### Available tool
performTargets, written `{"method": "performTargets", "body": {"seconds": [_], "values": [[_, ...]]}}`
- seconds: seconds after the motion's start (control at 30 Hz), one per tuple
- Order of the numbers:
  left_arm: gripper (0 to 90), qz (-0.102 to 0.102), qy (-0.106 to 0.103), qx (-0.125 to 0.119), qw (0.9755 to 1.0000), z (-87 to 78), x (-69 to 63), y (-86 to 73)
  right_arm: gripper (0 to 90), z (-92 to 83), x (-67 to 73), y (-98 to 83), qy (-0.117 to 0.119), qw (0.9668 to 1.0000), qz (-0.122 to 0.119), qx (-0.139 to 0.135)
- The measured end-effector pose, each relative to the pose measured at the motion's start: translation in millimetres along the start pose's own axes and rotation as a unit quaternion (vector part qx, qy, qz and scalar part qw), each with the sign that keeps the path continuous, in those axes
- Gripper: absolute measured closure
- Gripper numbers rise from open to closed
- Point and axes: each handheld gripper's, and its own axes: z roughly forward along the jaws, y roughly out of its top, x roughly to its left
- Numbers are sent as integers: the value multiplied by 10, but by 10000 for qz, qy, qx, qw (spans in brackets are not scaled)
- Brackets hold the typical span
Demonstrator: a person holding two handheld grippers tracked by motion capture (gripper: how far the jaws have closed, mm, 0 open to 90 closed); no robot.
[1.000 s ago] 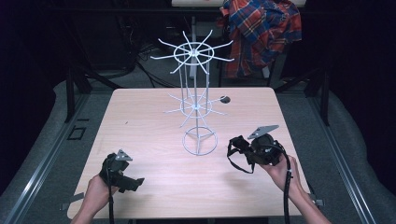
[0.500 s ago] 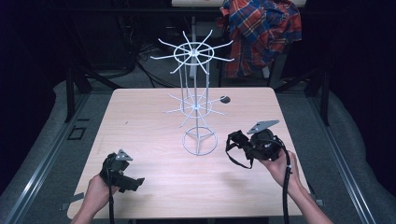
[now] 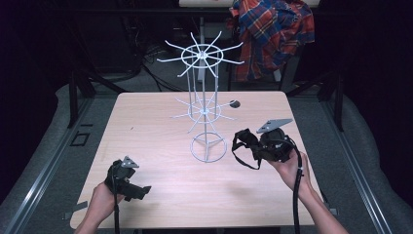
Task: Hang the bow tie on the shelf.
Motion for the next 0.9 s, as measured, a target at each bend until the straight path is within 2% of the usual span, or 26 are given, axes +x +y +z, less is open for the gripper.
{"method": "performTargets", "body": {"seconds": [0.2,0.63,0.67,0.9], "values": [[0,-8,15,-32,10000,-15,-1,-4,738,-39,8,92,34,9998,49,-209],[0,-6,23,-15,10000,-13,-4,-6,738,-93,-43,147,-31,9993,106,-351],[0,-5,19,-7,10000,-10,-4,-6,738,-94,-47,152,-29,9990,146,-423],[0,-3,13,-2,10000,-12,-2,-9,738,-110,-93,211,-58,9990,156,-411]]}}
